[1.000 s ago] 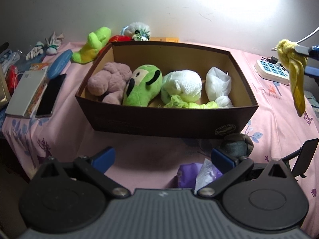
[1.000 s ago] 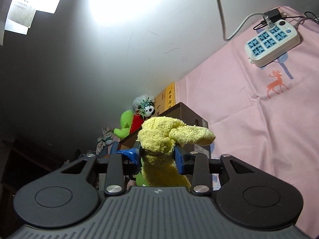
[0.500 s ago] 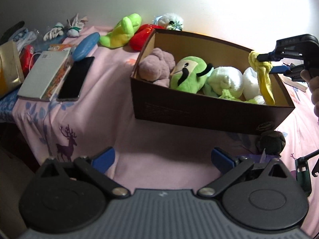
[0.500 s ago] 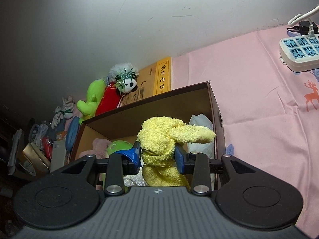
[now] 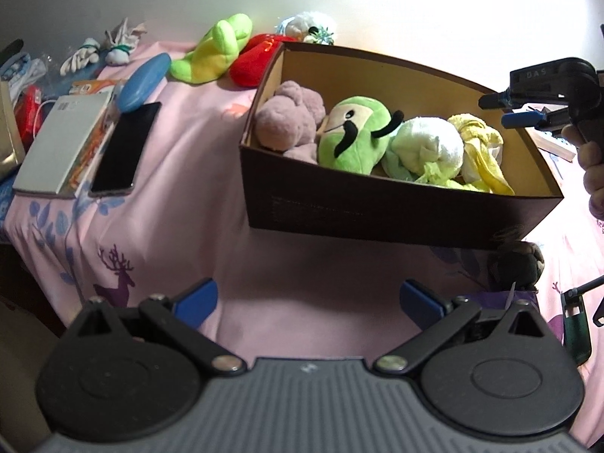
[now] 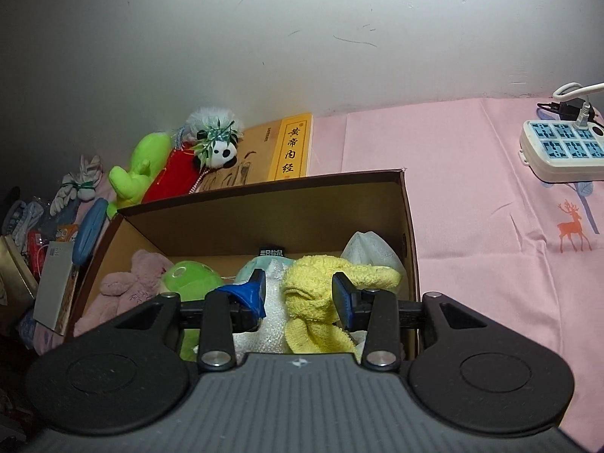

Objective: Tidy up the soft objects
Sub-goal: 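Lower the yellow cloth into the box and open the right tool, then move the left tool to the grey fabric bundle beside the box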

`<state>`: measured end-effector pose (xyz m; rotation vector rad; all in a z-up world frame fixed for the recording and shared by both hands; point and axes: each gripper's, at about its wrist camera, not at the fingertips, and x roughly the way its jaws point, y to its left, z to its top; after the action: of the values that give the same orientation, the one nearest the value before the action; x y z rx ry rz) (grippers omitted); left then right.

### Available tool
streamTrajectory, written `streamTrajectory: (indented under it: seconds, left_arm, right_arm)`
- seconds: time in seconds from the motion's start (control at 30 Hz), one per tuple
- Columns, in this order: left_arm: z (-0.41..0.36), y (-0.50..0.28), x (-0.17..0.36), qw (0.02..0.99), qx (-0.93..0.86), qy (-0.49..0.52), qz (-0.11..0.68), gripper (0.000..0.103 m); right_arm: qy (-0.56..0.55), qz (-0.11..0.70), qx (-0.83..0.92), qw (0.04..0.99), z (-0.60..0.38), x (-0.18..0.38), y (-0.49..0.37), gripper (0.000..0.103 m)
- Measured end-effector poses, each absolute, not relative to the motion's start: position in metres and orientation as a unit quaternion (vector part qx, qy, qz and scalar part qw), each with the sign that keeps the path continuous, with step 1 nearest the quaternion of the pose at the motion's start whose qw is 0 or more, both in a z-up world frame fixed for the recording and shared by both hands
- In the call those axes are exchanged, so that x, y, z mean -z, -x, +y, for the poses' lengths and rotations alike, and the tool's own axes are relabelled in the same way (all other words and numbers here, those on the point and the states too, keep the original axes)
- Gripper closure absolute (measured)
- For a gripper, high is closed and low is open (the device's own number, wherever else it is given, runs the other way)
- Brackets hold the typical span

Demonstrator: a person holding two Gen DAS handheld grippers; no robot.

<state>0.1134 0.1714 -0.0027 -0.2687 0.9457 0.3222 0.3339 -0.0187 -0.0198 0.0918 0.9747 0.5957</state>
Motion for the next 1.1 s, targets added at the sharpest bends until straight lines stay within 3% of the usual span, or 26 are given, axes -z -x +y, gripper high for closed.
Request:
streamTrajectory:
  seconds: [0.37, 1.1]
  left_arm:
    - [0.132, -0.138, -0.008, 0.878, -0.123, 0.093, 0.454, 0.0]
    - [0.042, -0.17, -0.01, 0.88, -0.09, 0.039, 0.464, 0.0]
  right_arm:
    - [-0.076, 0.444, -0.299, 0.841, -0.071, -0.005, -0.279, 0.081]
    - [-0.151, 0.486, -0.281, 0.813, -0.194, 0.031, -0.19, 0.081]
